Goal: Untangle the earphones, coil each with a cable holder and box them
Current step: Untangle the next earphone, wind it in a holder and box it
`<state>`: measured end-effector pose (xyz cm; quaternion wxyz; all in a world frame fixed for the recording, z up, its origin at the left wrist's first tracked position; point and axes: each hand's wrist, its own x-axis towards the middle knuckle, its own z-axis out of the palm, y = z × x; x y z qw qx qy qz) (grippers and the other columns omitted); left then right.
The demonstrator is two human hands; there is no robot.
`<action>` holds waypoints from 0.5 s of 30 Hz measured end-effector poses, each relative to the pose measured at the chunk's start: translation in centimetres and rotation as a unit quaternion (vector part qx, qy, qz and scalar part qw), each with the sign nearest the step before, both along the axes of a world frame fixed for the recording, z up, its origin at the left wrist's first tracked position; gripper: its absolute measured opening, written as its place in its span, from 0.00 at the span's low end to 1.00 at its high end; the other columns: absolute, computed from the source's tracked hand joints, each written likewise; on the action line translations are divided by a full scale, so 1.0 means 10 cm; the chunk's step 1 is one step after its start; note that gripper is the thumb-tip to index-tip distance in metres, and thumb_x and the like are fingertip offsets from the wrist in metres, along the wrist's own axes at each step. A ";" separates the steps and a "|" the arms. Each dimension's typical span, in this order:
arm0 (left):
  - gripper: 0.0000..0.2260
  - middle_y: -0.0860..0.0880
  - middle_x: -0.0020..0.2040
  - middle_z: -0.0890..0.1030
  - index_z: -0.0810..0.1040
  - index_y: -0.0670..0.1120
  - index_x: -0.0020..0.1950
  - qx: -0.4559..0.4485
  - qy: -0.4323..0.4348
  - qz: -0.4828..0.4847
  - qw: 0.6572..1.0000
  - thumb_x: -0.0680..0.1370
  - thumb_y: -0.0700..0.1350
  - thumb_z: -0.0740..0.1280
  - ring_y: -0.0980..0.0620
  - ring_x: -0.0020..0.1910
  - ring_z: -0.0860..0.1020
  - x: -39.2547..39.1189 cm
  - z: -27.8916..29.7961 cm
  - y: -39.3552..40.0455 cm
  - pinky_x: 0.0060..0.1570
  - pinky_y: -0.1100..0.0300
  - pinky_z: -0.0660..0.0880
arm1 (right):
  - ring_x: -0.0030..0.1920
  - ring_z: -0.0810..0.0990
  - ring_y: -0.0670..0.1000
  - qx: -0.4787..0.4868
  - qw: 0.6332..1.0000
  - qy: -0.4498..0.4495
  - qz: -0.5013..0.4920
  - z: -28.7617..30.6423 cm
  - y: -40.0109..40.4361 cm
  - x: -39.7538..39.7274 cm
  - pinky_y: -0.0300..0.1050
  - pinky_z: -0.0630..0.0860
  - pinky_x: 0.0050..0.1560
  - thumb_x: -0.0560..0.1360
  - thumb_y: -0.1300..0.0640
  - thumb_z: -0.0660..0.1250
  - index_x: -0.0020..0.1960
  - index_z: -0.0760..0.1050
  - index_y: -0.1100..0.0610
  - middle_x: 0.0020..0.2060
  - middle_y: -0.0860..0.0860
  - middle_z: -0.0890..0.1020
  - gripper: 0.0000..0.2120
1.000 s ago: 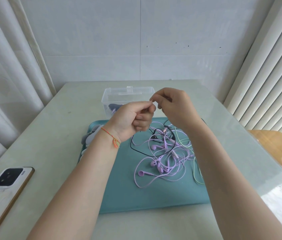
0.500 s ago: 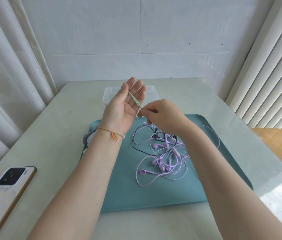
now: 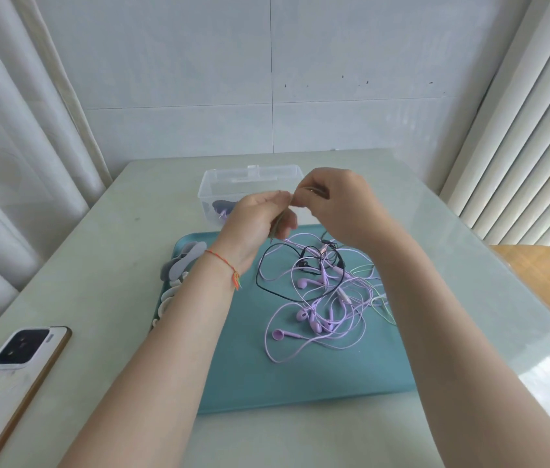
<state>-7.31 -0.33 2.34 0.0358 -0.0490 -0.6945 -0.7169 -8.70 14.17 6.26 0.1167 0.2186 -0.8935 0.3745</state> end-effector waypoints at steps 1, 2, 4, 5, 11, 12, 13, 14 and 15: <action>0.14 0.50 0.26 0.72 0.79 0.42 0.43 -0.003 -0.012 -0.013 1.000 0.83 0.41 0.57 0.54 0.24 0.65 0.01 0.00 0.00 0.29 0.61 0.62 | 0.32 0.71 0.44 -0.010 1.000 0.005 -0.009 0.01 0.03 -0.02 0.34 0.65 0.33 0.75 0.58 0.66 0.45 0.80 0.58 0.29 0.44 0.74 0.05; 0.15 0.51 0.25 0.67 0.79 0.41 0.43 -0.001 -0.025 -0.030 0.999 0.83 0.42 0.56 0.54 0.24 0.61 0.01 0.01 0.00 0.28 0.61 0.59 | 0.33 0.73 0.46 -0.019 1.000 0.010 -0.016 0.01 0.05 -0.03 0.36 0.67 0.34 0.76 0.58 0.66 0.46 0.80 0.57 0.30 0.44 0.75 0.05; 0.18 0.52 0.25 0.61 0.79 0.41 0.42 0.005 -0.062 -0.068 0.996 0.84 0.46 0.54 0.55 0.24 0.57 0.02 0.04 0.00 0.28 0.60 0.55 | 0.37 0.76 0.52 -0.035 0.999 0.016 -0.026 0.02 0.07 -0.05 0.40 0.68 0.36 0.76 0.57 0.66 0.46 0.80 0.56 0.30 0.46 0.75 0.05; 0.20 0.53 0.25 0.59 0.78 0.42 0.41 0.010 -0.079 -0.085 0.993 0.84 0.49 0.54 0.55 0.24 0.55 0.03 0.06 0.00 0.27 0.61 0.54 | 0.37 0.77 0.54 -0.042 0.999 0.018 -0.028 0.01 0.07 -0.05 0.39 0.67 0.35 0.76 0.57 0.66 0.46 0.80 0.56 0.29 0.48 0.75 0.05; 0.17 0.56 0.22 0.59 0.72 0.45 0.39 0.153 -0.096 -0.146 0.973 0.84 0.49 0.53 0.59 0.20 0.56 0.06 0.14 -0.03 0.24 0.64 0.54 | 0.28 0.66 0.50 -0.042 0.999 -0.006 -0.013 -0.07 0.02 -0.07 0.35 0.62 0.27 0.77 0.57 0.65 0.42 0.79 0.53 0.30 0.56 0.75 0.07; 0.17 0.56 0.22 0.59 0.72 0.45 0.39 0.192 -0.095 -0.157 0.964 0.83 0.49 0.53 0.60 0.19 0.56 0.05 0.15 -0.04 0.22 0.65 0.55 | 0.28 0.65 0.49 -0.030 0.999 -0.020 -0.005 -0.08 0.01 -0.07 0.35 0.62 0.27 0.77 0.57 0.64 0.40 0.78 0.51 0.29 0.54 0.74 0.09; 0.18 0.56 0.21 0.59 0.73 0.45 0.38 0.227 -0.091 -0.168 0.955 0.83 0.49 0.53 0.59 0.19 0.56 0.05 0.16 -0.05 0.21 0.66 0.56 | 0.27 0.65 0.48 -0.013 0.999 -0.030 0.005 -0.09 -0.01 -0.06 0.35 0.62 0.27 0.78 0.57 0.63 0.37 0.76 0.49 0.28 0.52 0.73 0.11; 0.18 0.55 0.21 0.59 0.75 0.45 0.37 0.253 -0.089 -0.180 0.946 0.82 0.50 0.54 0.59 0.20 0.54 0.05 0.17 -0.05 0.21 0.66 0.56 | 0.27 0.64 0.47 0.004 0.999 -0.035 0.014 -0.10 -0.03 -0.04 0.35 0.62 0.28 0.78 0.58 0.63 0.34 0.72 0.48 0.27 0.51 0.71 0.14; 0.18 0.55 0.21 0.60 0.76 0.45 0.36 0.270 -0.088 -0.190 0.940 0.80 0.50 0.55 0.57 0.21 0.53 0.05 0.18 -0.05 0.21 0.66 0.56 | 0.27 0.62 0.47 0.014 0.999 -0.034 0.020 -0.11 -0.07 -0.02 0.36 0.61 0.28 0.78 0.59 0.62 0.31 0.68 0.49 0.26 0.50 0.69 0.17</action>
